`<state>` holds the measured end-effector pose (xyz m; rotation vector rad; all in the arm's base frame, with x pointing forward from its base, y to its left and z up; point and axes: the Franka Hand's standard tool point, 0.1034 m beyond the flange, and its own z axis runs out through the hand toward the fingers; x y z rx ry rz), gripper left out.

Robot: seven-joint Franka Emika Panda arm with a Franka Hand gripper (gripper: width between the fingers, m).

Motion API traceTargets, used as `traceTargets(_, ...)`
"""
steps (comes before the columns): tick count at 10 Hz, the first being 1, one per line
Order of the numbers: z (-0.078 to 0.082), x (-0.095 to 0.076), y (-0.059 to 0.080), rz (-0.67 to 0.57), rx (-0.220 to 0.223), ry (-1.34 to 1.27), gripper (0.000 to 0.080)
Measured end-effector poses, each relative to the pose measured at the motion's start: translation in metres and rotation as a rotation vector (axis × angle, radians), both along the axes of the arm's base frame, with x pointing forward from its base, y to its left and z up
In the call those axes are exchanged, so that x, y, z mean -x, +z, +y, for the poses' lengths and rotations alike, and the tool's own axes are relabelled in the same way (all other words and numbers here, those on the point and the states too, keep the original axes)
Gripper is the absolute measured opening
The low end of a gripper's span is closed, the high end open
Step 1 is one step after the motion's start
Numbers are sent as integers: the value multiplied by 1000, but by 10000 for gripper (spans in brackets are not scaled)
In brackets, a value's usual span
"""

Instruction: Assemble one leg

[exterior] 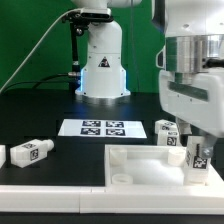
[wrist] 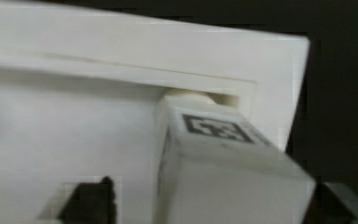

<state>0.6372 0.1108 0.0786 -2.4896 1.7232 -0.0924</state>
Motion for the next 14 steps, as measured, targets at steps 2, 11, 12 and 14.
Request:
traceTargets(2,8,-1,2,-24,38,306,638)
traceTargets(11,11,0,-2,-46,157,899,549)
traceTargets(12,11,0,-2,-43,147,819,367)
traceTargets(14,5,-1,-2,-34,131,647,294)
